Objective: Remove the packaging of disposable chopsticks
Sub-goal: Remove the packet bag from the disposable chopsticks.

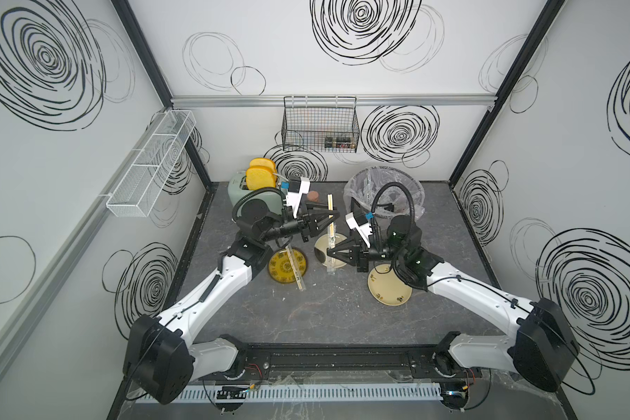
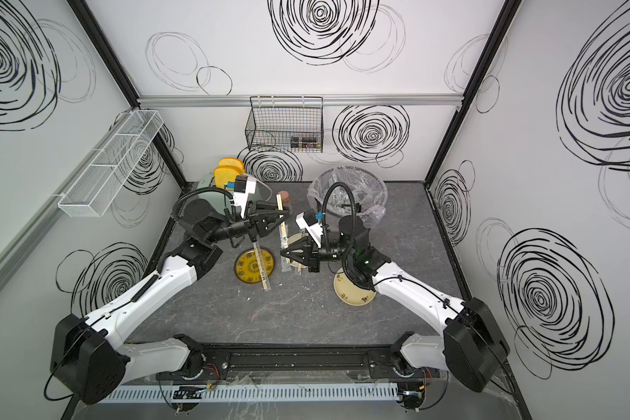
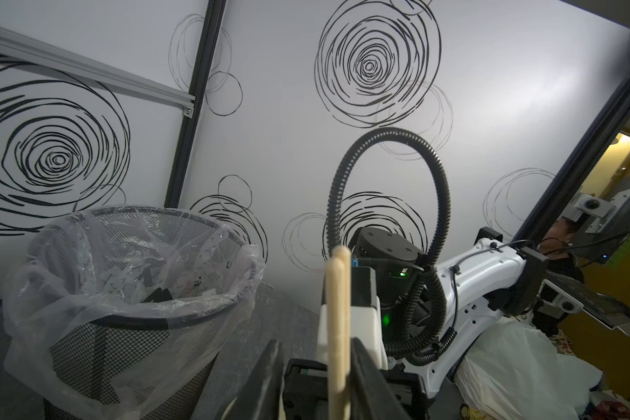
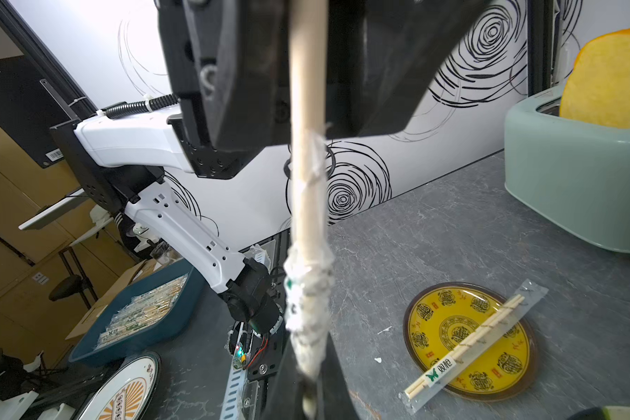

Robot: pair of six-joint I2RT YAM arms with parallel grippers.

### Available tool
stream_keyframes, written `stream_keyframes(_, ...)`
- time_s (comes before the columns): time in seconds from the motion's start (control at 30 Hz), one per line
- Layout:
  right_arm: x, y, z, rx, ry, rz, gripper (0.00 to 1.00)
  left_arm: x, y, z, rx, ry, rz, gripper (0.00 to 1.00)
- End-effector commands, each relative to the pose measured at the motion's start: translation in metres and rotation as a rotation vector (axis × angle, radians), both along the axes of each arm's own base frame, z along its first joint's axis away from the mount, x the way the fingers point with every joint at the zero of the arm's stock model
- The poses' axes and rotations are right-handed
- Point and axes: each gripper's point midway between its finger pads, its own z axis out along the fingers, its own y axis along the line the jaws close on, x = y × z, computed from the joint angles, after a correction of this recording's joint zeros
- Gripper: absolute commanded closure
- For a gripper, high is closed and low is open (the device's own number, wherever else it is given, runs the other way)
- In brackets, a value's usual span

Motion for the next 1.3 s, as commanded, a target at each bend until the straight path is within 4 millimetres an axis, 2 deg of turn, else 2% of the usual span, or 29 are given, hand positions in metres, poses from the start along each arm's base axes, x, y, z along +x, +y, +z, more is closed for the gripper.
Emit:
stream_keyframes(0.0,-0.006,-0.002,0.002,0.004,-0.029,0.011,1.00,-0.001,0.003,0.016,-0.013,-0.061,-0.021,0.89)
stream_keyframes(0.03,-0.005,-0.001,0.001,-0.001,-0.027,0.008,1.00,0.000,0.004,0.017,-0.015,-0.064,-0.019,0.98)
stream_keyframes(0.1,-0.001,-0.001,-0.003,-0.014,-0.015,-0.010,0.96,0.001,0.008,0.018,-0.019,-0.073,-0.019,1.00)
stream_keyframes(0.2,0.001,0.000,-0.010,-0.033,0.009,-0.009,0.60,0.005,0.016,0.022,-0.038,-0.079,-0.005,1.00)
stream_keyframes(0.23,0.001,0.001,-0.012,-0.036,0.017,-0.003,0.56,0.005,0.019,0.024,-0.048,-0.081,-0.003,1.00)
stream_keyframes(0.3,0.000,0.002,-0.018,-0.043,0.040,0.007,0.54,0.005,0.024,0.027,-0.075,-0.083,-0.005,1.00)
stream_keyframes(0.43,-0.001,0.004,-0.028,-0.049,0.075,0.020,0.63,0.003,0.031,0.030,-0.117,-0.085,-0.014,1.00)
stream_keyframes(0.77,0.007,0.009,-0.031,-0.049,0.098,0.000,0.62,-0.001,0.034,0.026,-0.126,-0.080,-0.030,1.00)
stream_keyframes(0.8,0.008,0.009,-0.031,-0.047,0.098,0.000,0.64,0.000,0.034,0.024,-0.120,-0.077,-0.026,1.00)
stream_keyframes(0.97,0.011,0.011,-0.037,-0.064,0.111,-0.007,0.96,0.001,0.035,0.019,-0.112,-0.075,-0.014,1.00)
stream_keyframes(1.0,0.010,0.011,-0.040,-0.067,0.113,-0.008,1.00,0.002,0.035,0.019,-0.112,-0.076,-0.012,1.00)
stream_keyframes(1.27,-0.003,0.000,-0.077,-0.140,0.170,-0.033,1.00,0.006,0.044,0.015,-0.108,-0.077,0.017,1.00)
